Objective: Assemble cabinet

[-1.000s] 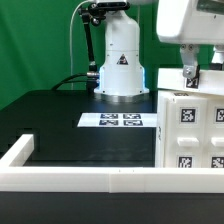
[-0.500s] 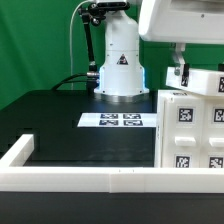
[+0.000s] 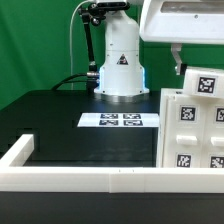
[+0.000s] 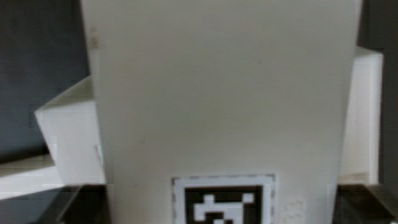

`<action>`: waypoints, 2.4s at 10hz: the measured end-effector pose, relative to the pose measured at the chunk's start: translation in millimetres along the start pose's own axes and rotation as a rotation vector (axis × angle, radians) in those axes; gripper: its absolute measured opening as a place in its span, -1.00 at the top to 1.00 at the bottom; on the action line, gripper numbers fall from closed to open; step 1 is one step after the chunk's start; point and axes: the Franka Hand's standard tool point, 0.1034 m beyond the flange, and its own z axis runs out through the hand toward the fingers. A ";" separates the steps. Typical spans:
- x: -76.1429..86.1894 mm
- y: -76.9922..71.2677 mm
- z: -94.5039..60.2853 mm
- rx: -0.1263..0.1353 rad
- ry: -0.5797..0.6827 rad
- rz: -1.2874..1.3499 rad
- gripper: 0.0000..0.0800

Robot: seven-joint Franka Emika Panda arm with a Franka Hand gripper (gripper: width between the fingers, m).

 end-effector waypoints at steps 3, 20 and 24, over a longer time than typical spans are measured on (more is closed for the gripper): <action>4.5 1.4 2.2 0.029 0.029 0.265 -0.39; 4.2 -0.8 2.8 0.105 -0.084 1.566 -0.39; 3.4 -1.3 2.9 0.120 -0.102 1.634 -0.39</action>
Offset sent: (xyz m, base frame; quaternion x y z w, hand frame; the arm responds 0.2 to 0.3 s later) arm -0.0058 -0.0066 -0.0060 -0.0139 0.0191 0.2181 0.9756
